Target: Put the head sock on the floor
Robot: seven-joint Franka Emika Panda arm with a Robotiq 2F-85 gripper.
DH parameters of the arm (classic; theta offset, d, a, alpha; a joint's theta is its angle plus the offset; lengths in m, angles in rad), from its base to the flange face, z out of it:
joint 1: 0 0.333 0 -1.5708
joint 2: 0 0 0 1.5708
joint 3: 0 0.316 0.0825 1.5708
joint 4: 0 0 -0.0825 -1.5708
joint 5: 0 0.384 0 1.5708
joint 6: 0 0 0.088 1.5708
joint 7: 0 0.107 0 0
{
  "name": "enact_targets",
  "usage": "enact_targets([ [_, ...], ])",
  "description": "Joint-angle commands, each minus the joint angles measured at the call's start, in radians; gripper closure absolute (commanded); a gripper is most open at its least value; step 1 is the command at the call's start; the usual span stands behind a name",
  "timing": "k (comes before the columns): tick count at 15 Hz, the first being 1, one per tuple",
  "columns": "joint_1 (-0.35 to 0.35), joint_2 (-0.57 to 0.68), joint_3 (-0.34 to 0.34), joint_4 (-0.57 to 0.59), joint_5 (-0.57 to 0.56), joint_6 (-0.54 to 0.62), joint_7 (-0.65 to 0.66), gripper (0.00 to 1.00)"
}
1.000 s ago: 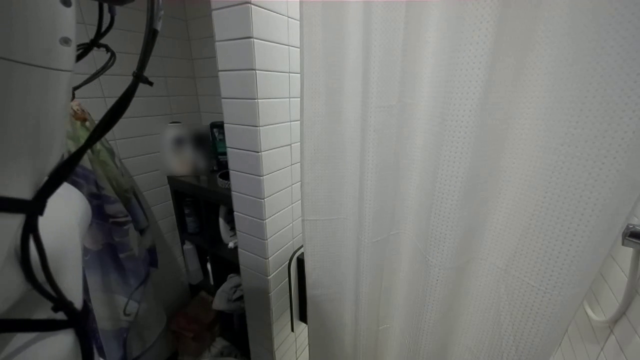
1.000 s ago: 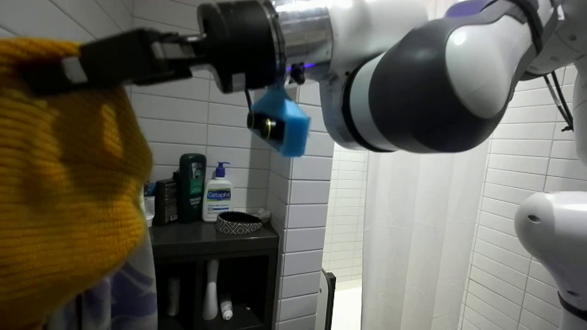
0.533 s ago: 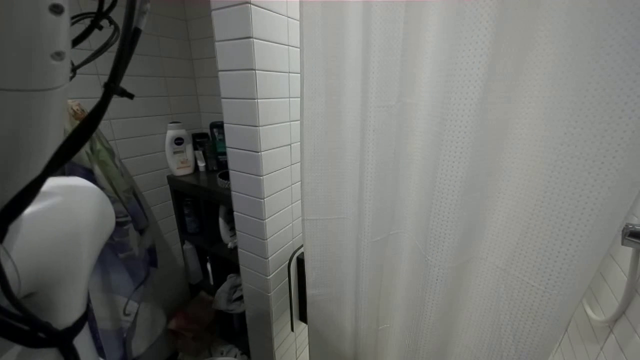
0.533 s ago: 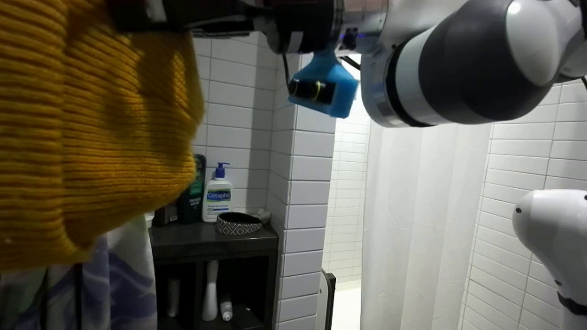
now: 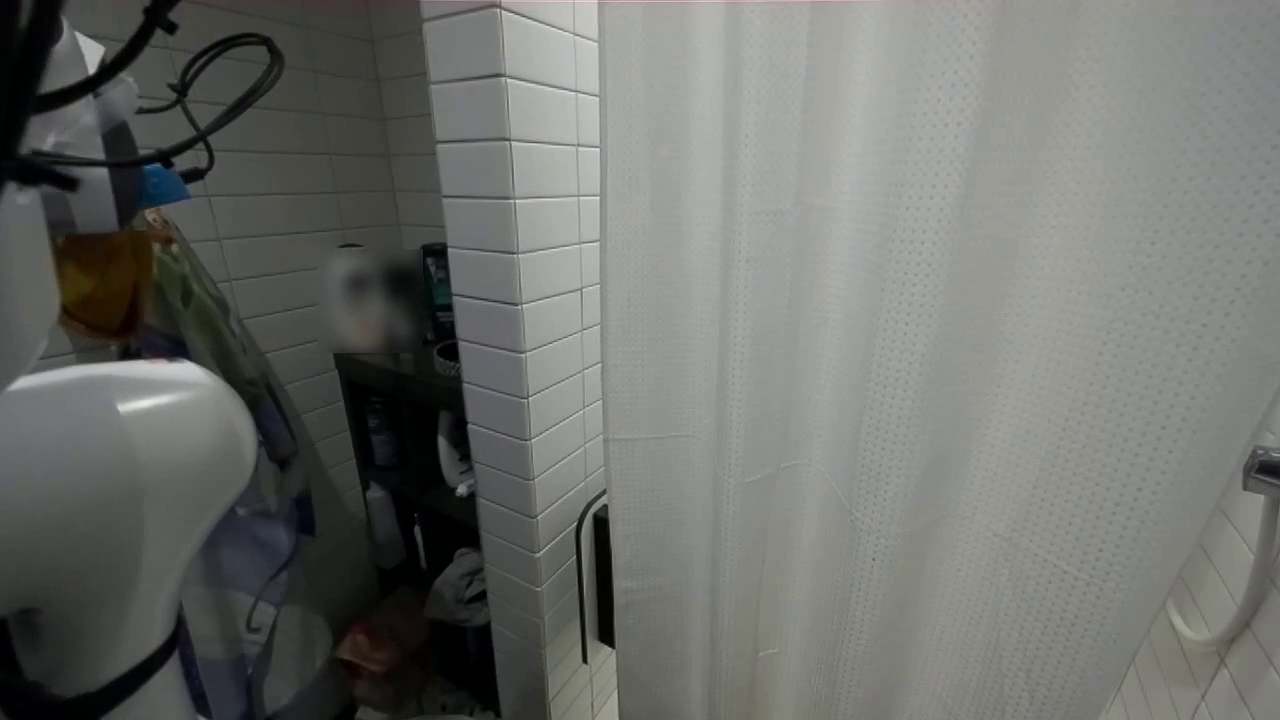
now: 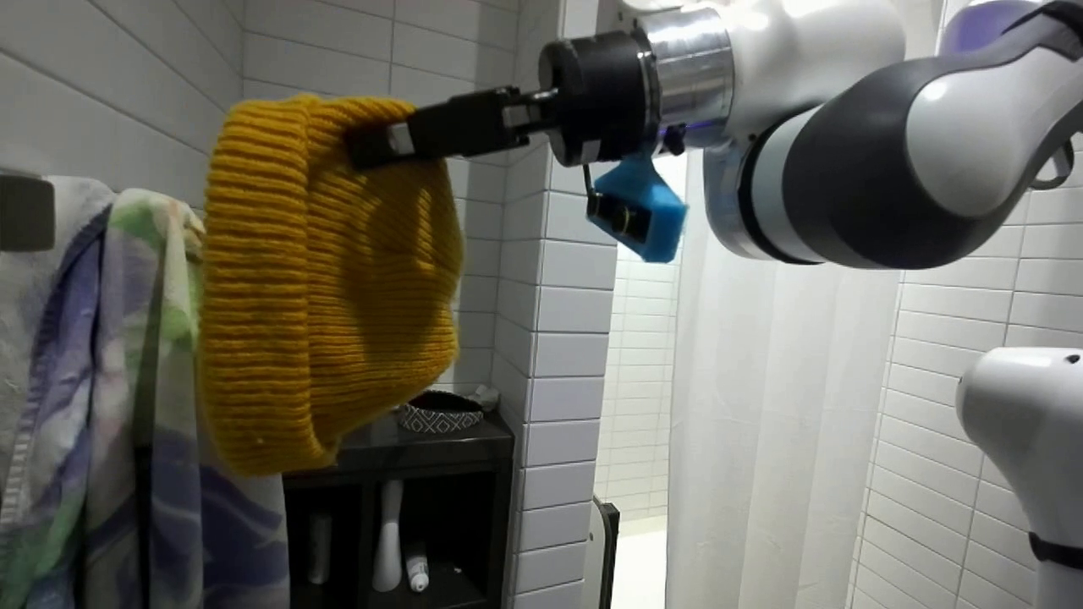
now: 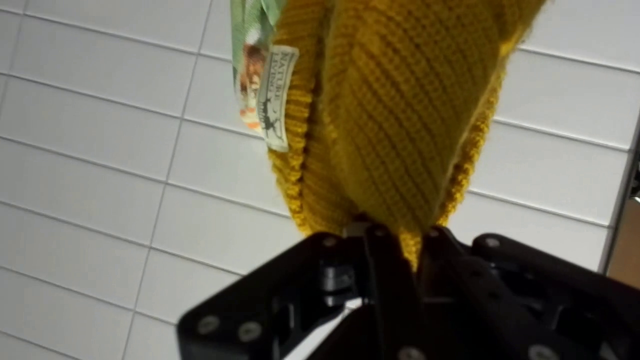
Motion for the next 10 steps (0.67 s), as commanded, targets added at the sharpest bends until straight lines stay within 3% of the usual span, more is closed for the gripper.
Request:
enact_targets([
  [1,-0.129,-0.009,0.106,-0.031,0.047,0.000,-0.009,0.99],
  [6,-0.228,0.013,0.193,-0.054,0.080,0.004,-0.007,0.99],
  [10,-0.280,0.059,0.218,-0.048,0.079,0.007,-0.018,0.99],
])
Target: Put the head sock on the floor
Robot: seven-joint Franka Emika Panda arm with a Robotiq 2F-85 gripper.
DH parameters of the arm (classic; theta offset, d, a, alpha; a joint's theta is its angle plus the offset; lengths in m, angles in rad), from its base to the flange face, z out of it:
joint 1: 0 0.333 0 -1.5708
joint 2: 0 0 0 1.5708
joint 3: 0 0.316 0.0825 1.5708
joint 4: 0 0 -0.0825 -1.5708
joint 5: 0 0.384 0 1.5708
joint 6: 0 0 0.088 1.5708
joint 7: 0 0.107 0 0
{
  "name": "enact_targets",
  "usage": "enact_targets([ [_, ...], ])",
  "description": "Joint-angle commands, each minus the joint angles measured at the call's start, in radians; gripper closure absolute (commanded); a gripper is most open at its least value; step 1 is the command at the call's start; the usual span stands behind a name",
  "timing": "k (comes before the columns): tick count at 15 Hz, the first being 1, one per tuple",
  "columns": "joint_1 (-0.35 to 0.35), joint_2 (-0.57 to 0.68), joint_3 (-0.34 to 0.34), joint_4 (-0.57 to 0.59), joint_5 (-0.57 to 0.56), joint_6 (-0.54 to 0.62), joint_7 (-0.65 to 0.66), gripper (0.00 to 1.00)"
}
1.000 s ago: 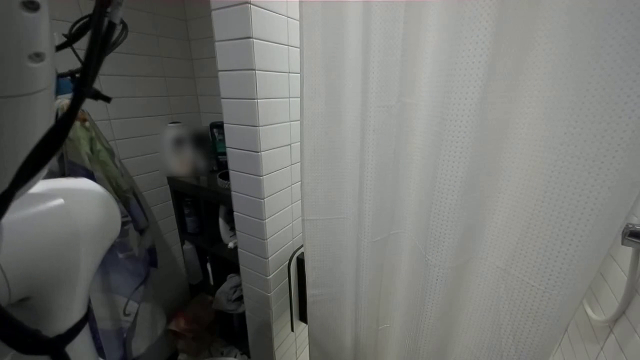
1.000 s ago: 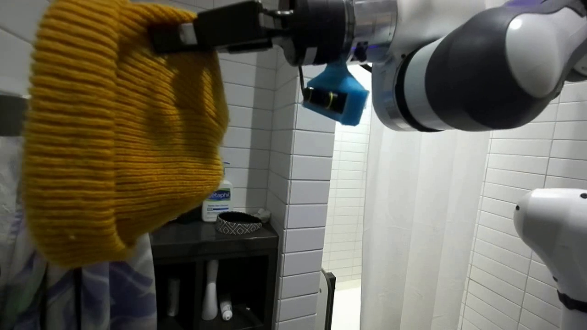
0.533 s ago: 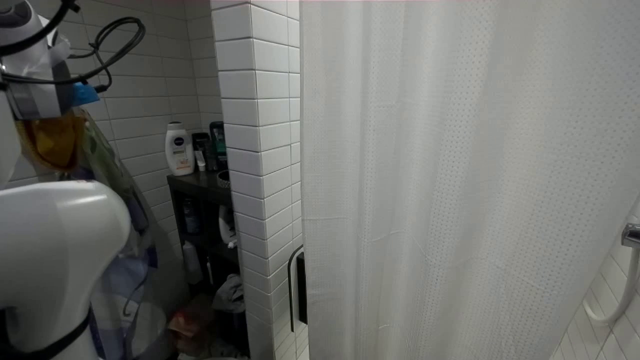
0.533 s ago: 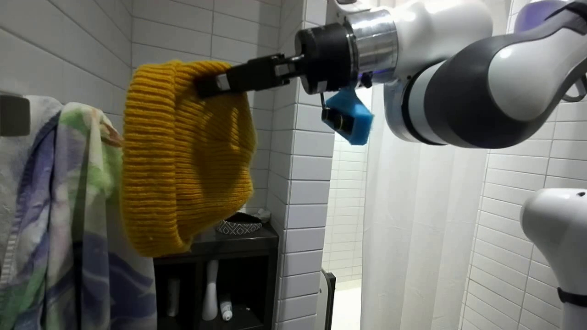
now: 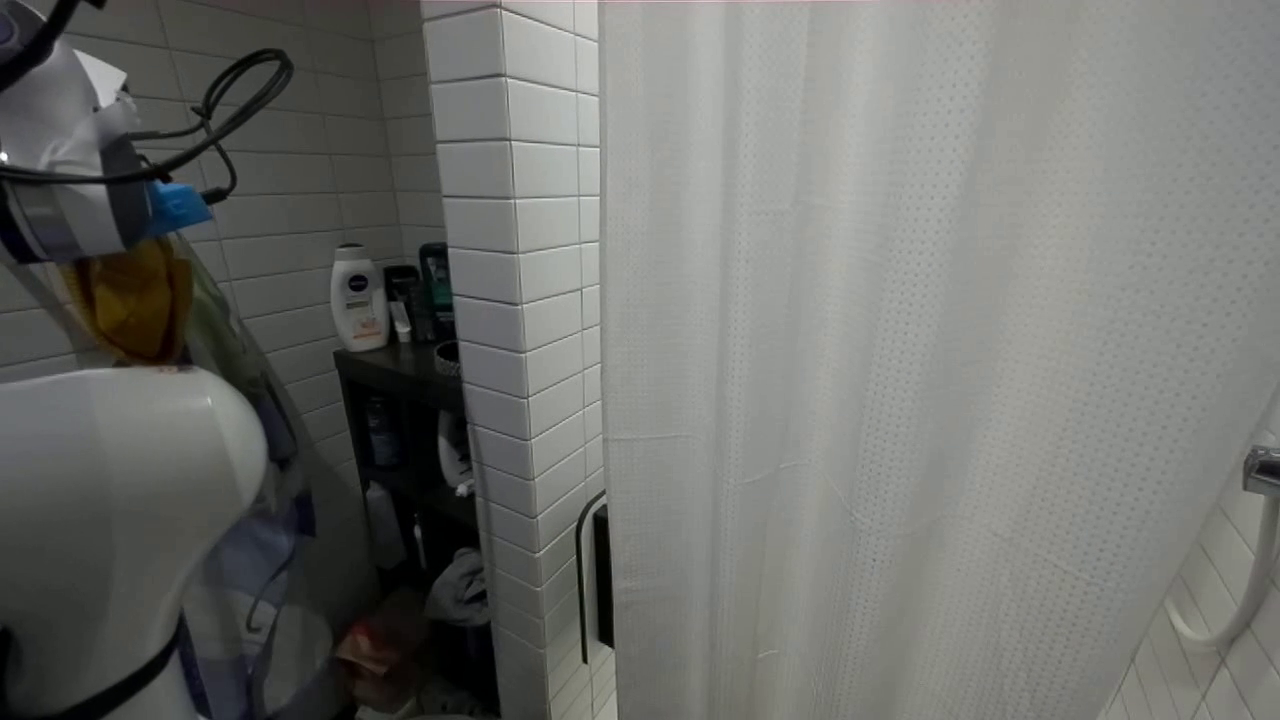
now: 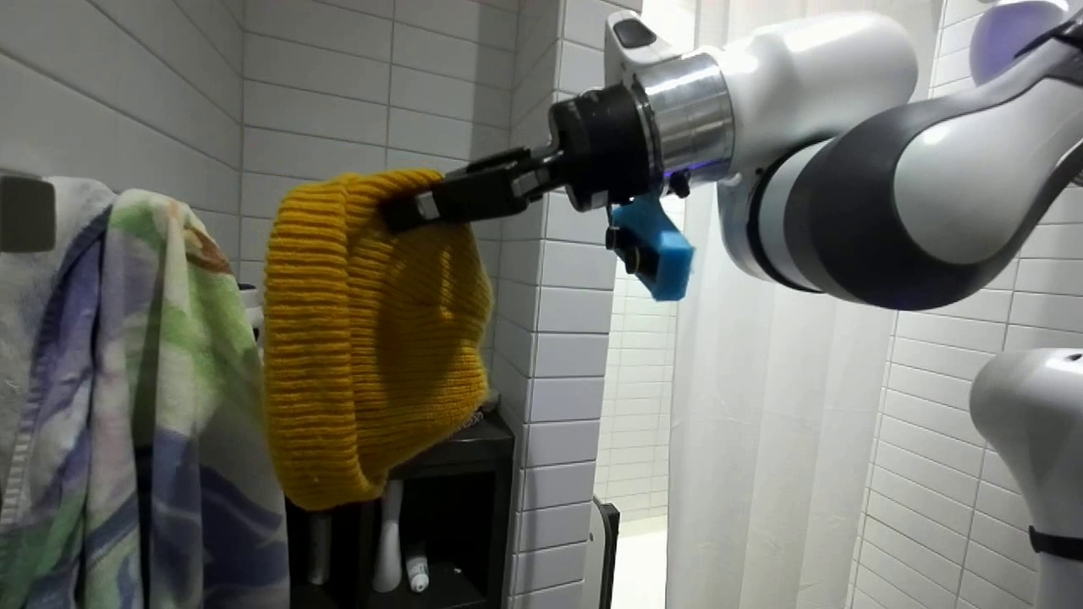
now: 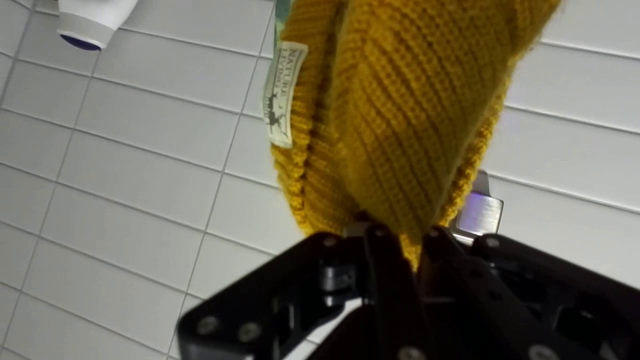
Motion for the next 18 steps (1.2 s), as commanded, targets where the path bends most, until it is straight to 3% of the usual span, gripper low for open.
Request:
enact_targets([
  [1,-0.058,0.049,0.030,0.017,0.011,0.009,-0.019,0.99],
  [11,-0.147,0.185,0.007,0.101,-0.019,0.007,-0.097,0.99],
  [18,-0.193,0.281,-0.047,0.201,-0.039,0.007,-0.191,0.99],
])
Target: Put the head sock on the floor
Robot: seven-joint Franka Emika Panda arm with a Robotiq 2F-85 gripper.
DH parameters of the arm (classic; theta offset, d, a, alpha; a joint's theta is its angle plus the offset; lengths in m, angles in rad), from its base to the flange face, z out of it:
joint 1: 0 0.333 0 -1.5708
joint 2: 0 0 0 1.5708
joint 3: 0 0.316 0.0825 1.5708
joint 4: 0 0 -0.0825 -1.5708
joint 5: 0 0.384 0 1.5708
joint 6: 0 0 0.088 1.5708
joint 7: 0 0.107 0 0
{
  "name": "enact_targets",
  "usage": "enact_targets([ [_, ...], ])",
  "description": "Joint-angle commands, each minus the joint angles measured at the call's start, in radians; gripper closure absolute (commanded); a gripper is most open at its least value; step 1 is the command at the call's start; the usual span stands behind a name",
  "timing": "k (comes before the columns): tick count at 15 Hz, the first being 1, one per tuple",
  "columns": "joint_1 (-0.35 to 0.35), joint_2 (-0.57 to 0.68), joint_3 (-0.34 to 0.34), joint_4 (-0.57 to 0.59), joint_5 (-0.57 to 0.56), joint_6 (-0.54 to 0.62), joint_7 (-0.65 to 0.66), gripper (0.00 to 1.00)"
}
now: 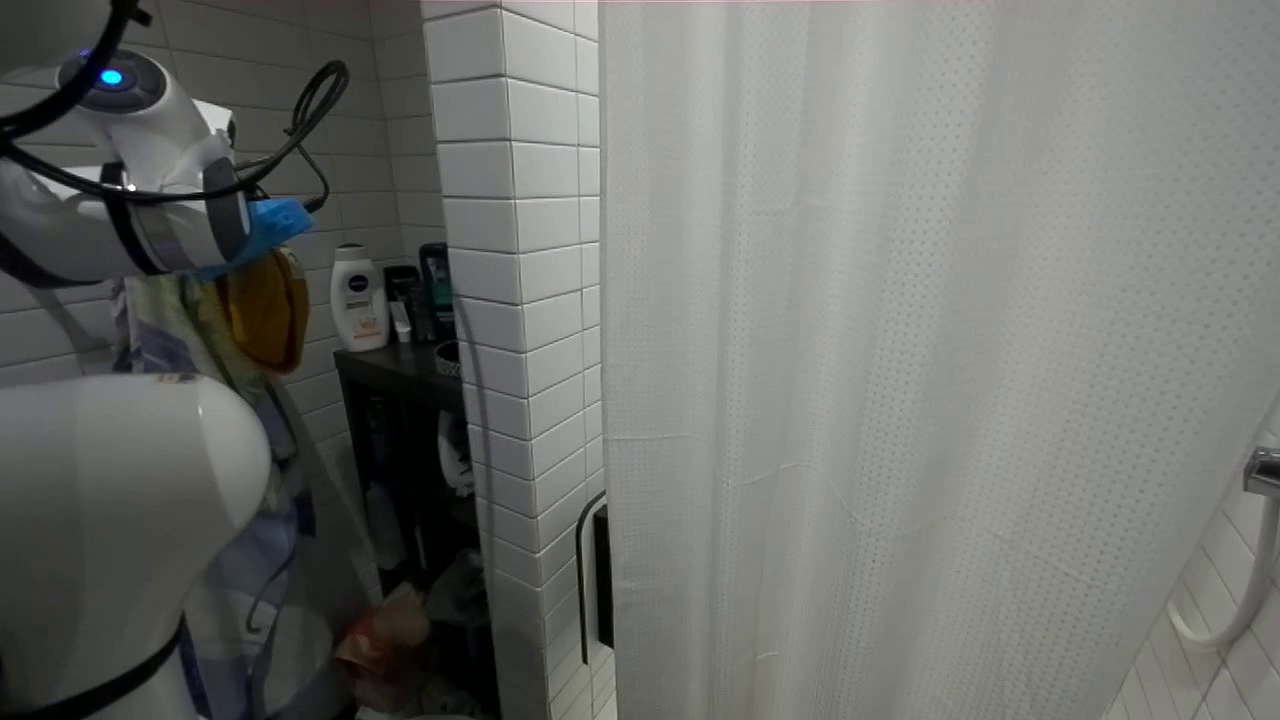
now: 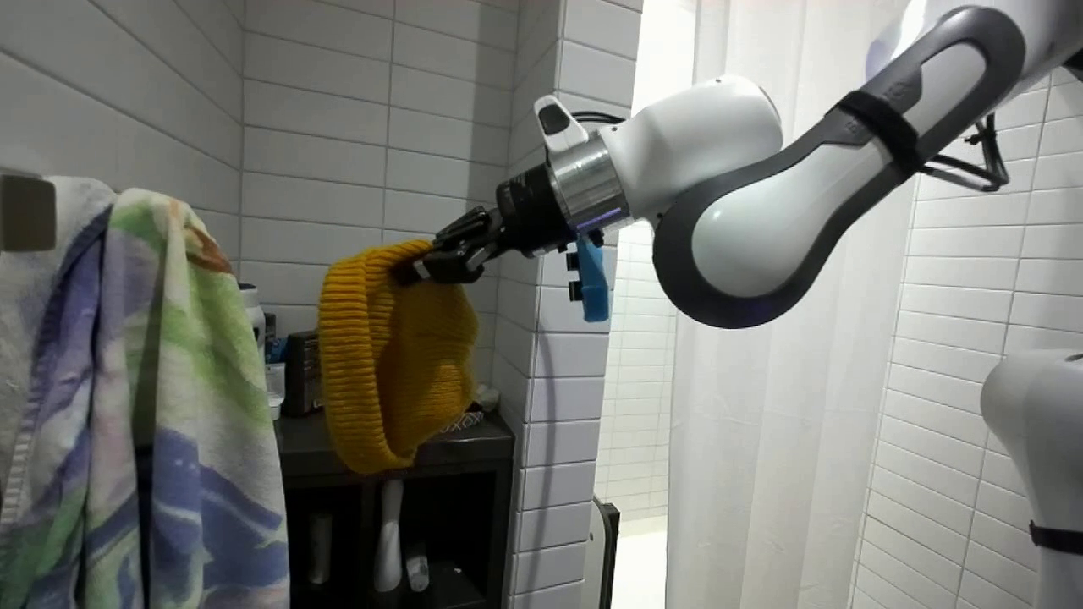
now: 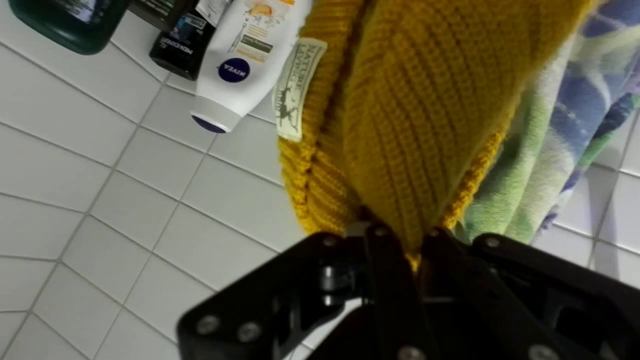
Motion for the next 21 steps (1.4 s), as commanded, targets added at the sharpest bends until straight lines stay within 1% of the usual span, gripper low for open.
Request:
enact_targets([
  [1,-0.020,0.069,-0.030,0.080,-0.022,0.007,-0.047,0.99],
  [5,-0.052,0.124,-0.026,0.151,-0.022,0.007,-0.124,0.99],
  [9,-0.098,0.174,-0.007,0.207,-0.004,0.007,-0.236,0.99],
  [10,-0.251,0.188,0.114,0.225,-0.100,0.006,-0.172,0.99],
  [11,-0.284,0.195,0.137,0.237,-0.124,0.005,-0.189,0.99],
  [12,-0.221,0.198,0.082,0.238,-0.059,0.007,-0.300,0.99],
  [13,-0.255,0.203,0.106,0.246,-0.077,0.006,-0.331,0.99],
  [14,-0.259,0.206,0.108,0.252,-0.079,0.006,-0.373,0.99],
  [17,-0.262,0.210,0.110,0.269,-0.077,0.006,-0.465,0.99],
  [21,-0.256,0.213,0.105,0.282,-0.109,0.006,-0.590,0.99],
])
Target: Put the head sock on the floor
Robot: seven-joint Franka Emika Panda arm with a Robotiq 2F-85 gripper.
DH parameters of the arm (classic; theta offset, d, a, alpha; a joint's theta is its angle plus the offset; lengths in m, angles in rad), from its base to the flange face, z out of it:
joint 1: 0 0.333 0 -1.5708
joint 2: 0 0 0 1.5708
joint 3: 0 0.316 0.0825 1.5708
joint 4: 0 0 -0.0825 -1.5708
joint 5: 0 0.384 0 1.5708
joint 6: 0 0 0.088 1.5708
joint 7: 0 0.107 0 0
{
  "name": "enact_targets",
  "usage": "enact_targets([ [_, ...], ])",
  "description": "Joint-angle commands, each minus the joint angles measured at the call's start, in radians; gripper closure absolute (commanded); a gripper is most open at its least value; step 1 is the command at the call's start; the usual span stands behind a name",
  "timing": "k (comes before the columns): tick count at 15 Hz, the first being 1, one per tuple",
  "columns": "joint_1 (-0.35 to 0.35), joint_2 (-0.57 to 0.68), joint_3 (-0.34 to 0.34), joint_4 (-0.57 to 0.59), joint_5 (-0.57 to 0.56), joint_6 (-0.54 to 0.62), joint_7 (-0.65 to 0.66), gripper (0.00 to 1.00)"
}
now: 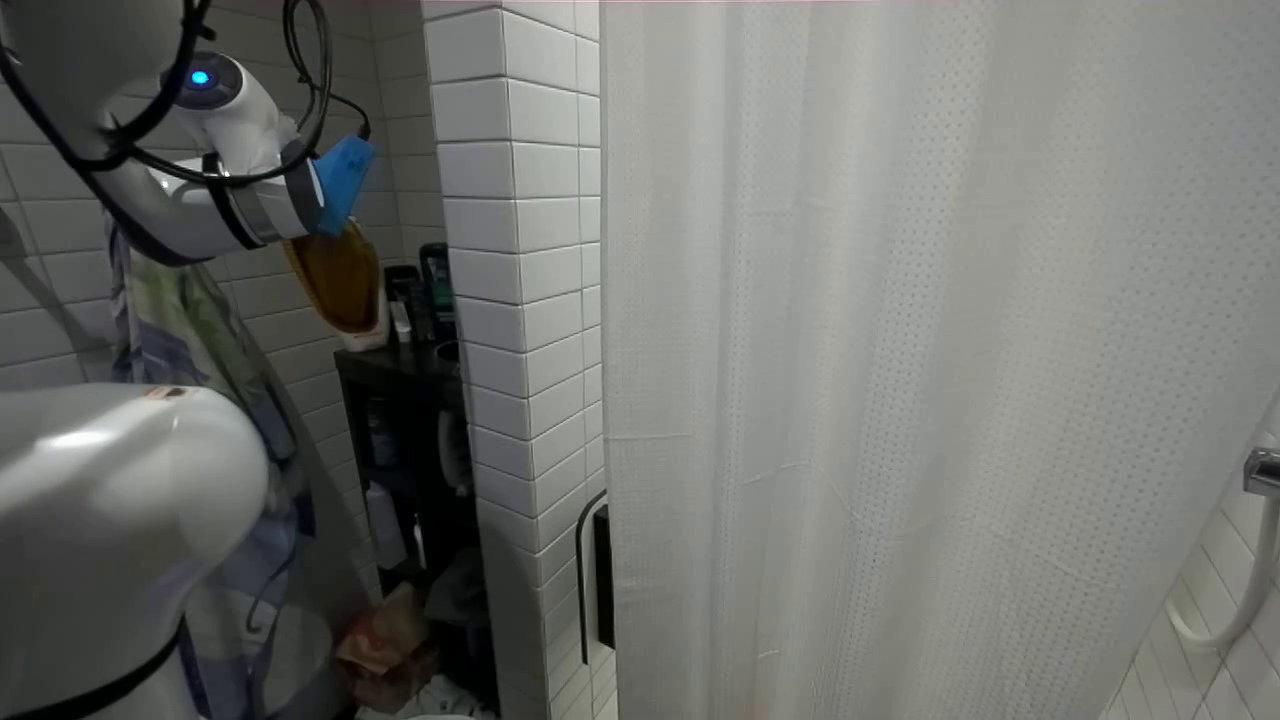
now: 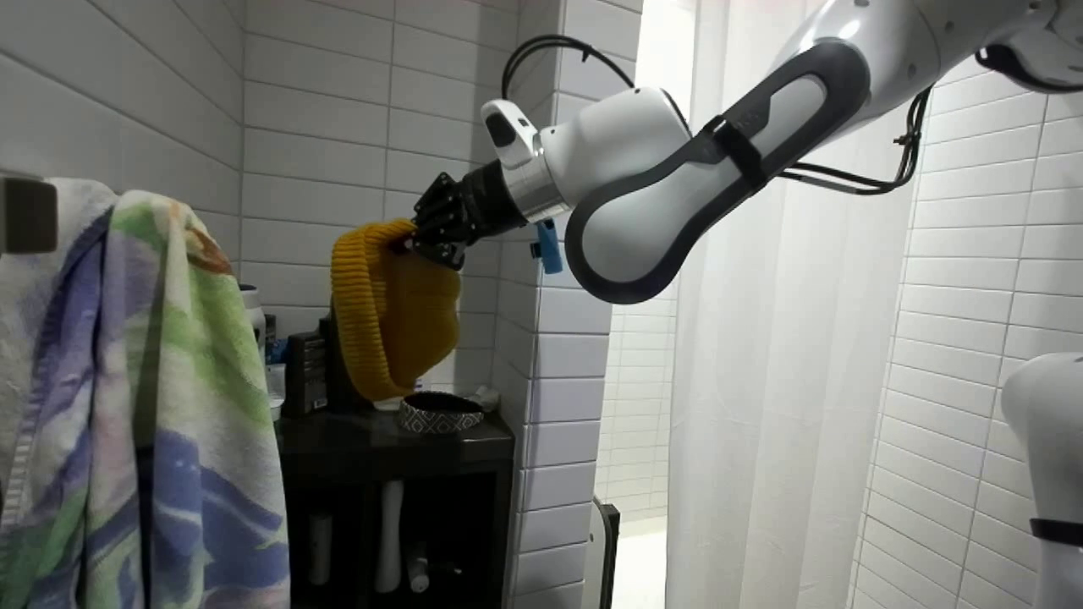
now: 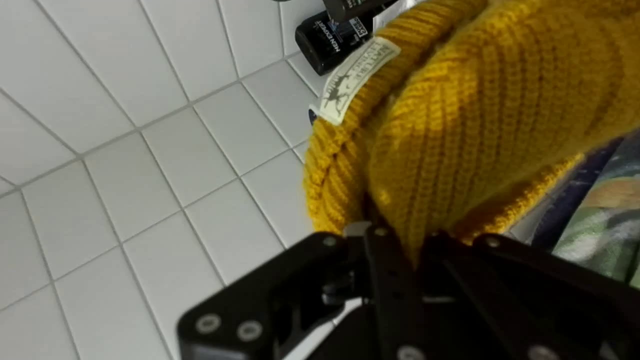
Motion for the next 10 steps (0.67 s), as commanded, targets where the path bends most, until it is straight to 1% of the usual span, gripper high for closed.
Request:
enact_targets([
  [1,-0.015,0.015,0.006,0.028,-0.038,0.006,-0.124,0.99],
  [2,-0.150,0.018,0.123,0.033,-0.114,0.006,-0.093,0.99],
  [3,-0.172,0.018,0.141,0.032,-0.143,0.005,-0.112,0.99],
  [5,-0.259,0.015,0.211,0.034,-0.216,-0.002,-0.126,0.99],
  [7,-0.327,0.010,0.268,0.032,-0.263,-0.009,-0.128,0.99],
  [10,-0.385,0.008,0.320,0.031,-0.304,-0.021,-0.133,0.99],
])
